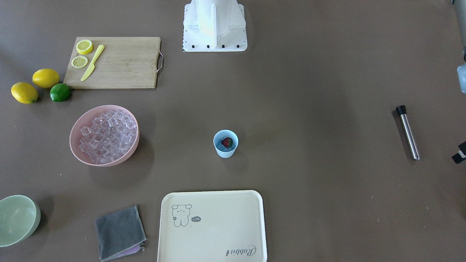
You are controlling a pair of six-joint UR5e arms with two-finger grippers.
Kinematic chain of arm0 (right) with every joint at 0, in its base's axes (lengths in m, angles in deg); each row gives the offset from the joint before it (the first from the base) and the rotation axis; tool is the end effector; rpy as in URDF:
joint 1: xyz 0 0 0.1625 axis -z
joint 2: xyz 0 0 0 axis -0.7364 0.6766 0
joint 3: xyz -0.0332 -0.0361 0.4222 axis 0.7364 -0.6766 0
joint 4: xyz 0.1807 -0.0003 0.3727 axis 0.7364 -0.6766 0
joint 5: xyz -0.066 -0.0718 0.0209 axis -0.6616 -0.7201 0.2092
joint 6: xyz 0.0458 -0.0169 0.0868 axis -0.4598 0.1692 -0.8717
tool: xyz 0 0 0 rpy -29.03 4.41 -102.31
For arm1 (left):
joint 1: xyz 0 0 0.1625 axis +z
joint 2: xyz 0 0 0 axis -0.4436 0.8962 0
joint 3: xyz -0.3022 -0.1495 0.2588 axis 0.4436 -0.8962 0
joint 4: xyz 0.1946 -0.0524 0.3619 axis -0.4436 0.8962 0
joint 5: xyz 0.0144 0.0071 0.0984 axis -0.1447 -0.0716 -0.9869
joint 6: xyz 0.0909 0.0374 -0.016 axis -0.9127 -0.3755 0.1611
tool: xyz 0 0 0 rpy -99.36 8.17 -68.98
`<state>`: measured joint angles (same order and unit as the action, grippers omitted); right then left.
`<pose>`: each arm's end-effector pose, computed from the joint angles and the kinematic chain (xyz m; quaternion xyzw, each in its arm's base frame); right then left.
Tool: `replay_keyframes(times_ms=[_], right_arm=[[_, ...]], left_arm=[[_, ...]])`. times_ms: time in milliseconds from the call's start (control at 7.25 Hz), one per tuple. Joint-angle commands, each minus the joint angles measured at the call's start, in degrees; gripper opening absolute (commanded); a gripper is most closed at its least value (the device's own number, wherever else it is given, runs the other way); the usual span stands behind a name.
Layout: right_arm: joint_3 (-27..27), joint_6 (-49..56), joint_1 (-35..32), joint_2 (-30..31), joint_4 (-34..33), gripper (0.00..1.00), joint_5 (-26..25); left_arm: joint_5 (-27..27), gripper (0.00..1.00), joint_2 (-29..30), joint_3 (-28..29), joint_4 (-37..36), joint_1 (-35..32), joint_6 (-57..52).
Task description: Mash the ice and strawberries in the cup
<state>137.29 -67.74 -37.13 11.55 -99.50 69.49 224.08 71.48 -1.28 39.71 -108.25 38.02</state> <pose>0.0227 -0.4562 0.5141 0.0588 -0.3734 0.0086 0.9258 0.0326 -0.6505 0.5315 0.1122 0.4505 -0.0509 0.8842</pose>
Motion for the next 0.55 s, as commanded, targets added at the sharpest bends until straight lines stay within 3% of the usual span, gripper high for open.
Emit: replay_keyframes(times_ms=[0, 414], right_arm=[[-5.73, 0.45, 0.36, -0.79, 0.29, 0.99, -0.18], [-10.30, 3.07, 0.80, -1.41, 0.38, 0.99, -0.36]], left_arm=[[4.46, 0.98, 1.65, -2.56, -5.28, -4.21, -1.41], [3.68, 0.98, 1.40, -3.36, -5.23, -3.95, -4.65]])
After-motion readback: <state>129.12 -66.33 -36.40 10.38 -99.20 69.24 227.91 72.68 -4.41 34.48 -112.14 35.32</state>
